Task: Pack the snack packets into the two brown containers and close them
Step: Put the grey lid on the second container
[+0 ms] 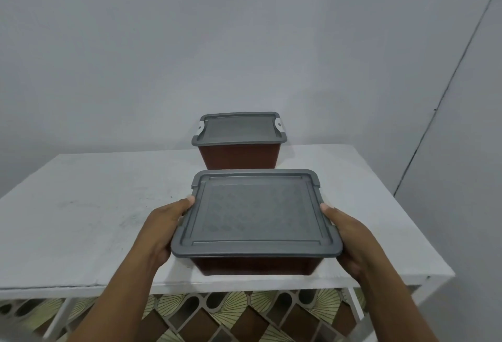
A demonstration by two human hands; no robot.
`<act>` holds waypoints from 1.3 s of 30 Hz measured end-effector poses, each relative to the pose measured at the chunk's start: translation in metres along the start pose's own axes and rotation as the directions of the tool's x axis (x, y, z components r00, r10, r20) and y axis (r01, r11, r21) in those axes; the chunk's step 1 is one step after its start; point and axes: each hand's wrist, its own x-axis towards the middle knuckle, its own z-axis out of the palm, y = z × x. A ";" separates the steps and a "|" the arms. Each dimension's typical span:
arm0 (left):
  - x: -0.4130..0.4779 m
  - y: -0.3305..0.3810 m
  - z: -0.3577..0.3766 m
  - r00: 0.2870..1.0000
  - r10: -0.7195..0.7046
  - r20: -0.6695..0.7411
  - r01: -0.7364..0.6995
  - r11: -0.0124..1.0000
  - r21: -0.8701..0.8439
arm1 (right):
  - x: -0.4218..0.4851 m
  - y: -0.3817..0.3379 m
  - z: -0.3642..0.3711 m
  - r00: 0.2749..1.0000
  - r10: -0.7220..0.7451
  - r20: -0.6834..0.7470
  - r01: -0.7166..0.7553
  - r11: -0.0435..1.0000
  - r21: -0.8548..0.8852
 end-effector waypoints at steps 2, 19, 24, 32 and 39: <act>-0.002 0.000 0.001 1.000 -0.001 0.007 0.001 1.000 -0.010 | -0.001 -0.002 0.002 1.000 -0.008 -0.018 0.008 1.000 0.028; -0.008 0.002 0.004 0.999 0.044 -0.020 -0.043 0.998 0.034 | 0.011 -0.011 -0.003 0.970 0.220 0.102 -0.239 0.941 0.241; -0.011 0.003 0.003 0.999 0.035 -0.007 -0.034 0.999 0.018 | 0.012 -0.024 0.007 0.980 0.192 0.042 -0.194 0.980 0.047; -0.011 0.003 0.003 0.999 0.034 0.001 -0.034 0.999 0.017 | 0.014 -0.028 0.012 0.997 0.083 -0.001 -0.082 0.985 -0.153; -0.015 0.006 0.004 1.000 0.002 -0.003 -0.002 1.000 0.028 | 0.012 -0.028 0.015 0.997 0.077 -0.005 -0.077 0.981 -0.180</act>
